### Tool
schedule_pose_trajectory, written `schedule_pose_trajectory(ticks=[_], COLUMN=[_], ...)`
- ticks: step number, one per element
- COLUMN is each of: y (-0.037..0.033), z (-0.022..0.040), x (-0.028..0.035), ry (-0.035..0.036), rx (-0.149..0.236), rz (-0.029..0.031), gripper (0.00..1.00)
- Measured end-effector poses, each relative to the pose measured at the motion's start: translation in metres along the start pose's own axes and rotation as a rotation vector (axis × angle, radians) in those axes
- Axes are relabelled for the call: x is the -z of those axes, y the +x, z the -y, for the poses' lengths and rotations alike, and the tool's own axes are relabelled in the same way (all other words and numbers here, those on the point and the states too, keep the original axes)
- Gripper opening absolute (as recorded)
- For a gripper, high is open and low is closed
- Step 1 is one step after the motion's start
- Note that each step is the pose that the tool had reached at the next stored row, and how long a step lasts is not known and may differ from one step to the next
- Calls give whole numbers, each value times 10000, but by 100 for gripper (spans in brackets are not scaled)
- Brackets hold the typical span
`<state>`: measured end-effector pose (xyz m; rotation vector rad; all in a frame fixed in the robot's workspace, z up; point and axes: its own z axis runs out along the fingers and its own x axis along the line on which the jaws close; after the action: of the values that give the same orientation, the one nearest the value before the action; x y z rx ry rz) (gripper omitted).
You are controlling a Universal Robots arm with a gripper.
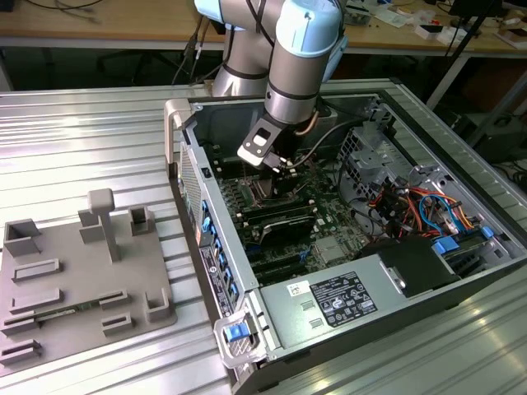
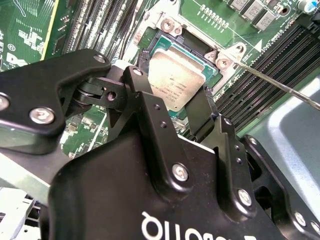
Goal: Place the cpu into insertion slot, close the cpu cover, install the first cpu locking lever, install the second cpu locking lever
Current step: 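Place the cpu into insertion slot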
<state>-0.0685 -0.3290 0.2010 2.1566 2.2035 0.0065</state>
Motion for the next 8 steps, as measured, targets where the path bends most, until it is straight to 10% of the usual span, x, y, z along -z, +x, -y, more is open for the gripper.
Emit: schedule_pose_trajectory(ticks=[8], y=[0], z=[-5], x=[-3], ry=[2], rx=[-48], rz=[3], gripper=[54])
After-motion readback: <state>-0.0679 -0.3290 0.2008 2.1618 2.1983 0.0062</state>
